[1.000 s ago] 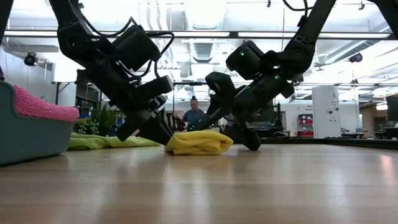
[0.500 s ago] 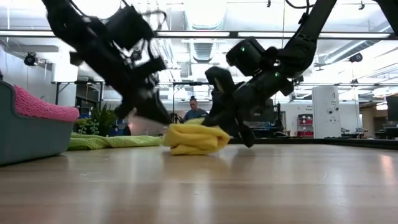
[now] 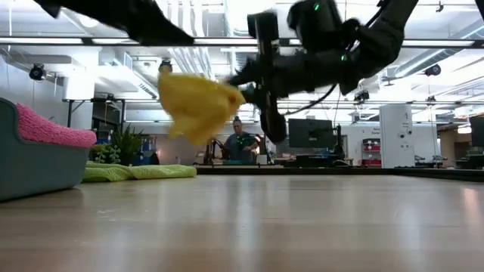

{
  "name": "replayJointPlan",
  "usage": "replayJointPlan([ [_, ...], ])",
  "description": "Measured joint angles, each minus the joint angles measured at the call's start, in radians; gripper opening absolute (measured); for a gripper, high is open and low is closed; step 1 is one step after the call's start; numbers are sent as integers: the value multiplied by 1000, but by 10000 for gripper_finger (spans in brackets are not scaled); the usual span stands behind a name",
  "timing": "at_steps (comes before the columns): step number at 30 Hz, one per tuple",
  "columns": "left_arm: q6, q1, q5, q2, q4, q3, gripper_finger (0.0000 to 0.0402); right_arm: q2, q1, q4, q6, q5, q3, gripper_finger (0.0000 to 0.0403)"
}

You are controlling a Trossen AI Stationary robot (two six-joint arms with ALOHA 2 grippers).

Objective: Fold microfiber towels
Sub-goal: Put the yellow microfiber cloth into the blue bin

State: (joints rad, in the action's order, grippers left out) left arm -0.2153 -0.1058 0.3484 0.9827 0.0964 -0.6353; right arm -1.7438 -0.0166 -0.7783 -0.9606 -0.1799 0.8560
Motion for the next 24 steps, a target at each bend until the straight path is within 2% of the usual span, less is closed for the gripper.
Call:
replayJointPlan([
  [5,1,-44,-2,-99,-29,1,36,-1,72,-30,-15,99,51,13],
  [11,0,-83,-3,-167,-57,2,36,-58,150,-29,11,179,192,13],
  [20,-2,-89,-6,-227,-55,2,36,-280,182,-8,-69,178,498,13],
  [24,2,-90,-6,-249,-54,2,36,-411,182,-5,-121,138,664,13],
])
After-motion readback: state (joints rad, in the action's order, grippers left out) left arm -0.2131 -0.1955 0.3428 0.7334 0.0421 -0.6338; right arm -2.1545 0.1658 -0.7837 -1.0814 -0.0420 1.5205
